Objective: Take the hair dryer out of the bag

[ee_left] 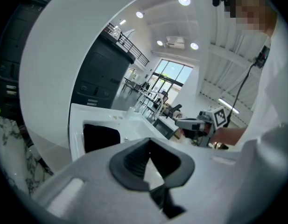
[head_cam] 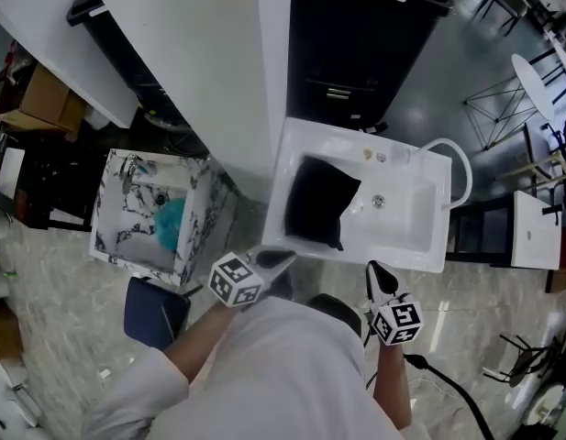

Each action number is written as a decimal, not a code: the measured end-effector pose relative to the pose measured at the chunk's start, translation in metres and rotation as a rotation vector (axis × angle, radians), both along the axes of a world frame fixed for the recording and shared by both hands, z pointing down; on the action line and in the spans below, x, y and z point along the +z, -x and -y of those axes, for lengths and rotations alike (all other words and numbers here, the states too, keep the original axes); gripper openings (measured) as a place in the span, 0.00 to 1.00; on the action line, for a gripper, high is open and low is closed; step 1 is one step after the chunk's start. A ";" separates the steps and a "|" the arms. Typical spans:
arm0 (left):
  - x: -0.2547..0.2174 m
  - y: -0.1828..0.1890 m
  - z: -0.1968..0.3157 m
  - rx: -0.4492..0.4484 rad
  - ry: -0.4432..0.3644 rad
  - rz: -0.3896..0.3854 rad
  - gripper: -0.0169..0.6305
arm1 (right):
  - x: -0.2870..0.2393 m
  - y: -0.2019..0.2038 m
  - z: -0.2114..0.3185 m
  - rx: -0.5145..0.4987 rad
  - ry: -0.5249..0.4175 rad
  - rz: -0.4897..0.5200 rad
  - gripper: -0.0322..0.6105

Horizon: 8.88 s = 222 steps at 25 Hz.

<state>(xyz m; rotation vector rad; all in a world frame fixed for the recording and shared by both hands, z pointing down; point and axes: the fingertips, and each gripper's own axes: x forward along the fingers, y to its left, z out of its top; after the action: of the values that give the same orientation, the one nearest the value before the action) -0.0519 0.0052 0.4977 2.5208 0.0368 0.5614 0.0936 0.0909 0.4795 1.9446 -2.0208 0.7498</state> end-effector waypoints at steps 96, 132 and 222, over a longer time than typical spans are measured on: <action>0.200 -0.103 0.058 -0.427 0.114 0.393 0.22 | 0.197 0.013 0.172 -0.870 0.235 -0.152 0.08; 0.295 -0.127 0.110 -0.498 -0.099 0.677 0.43 | 0.147 0.020 0.195 -0.819 0.199 -0.013 0.07; 0.119 -0.037 0.031 -0.838 0.493 0.137 0.35 | 0.219 -0.042 0.157 -0.771 0.513 -0.254 0.28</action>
<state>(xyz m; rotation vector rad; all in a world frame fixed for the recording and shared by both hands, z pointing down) -0.0146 -0.0261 0.6170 1.7840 -0.7908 0.3123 0.1359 -0.0665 0.6986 0.8301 -1.9338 0.6743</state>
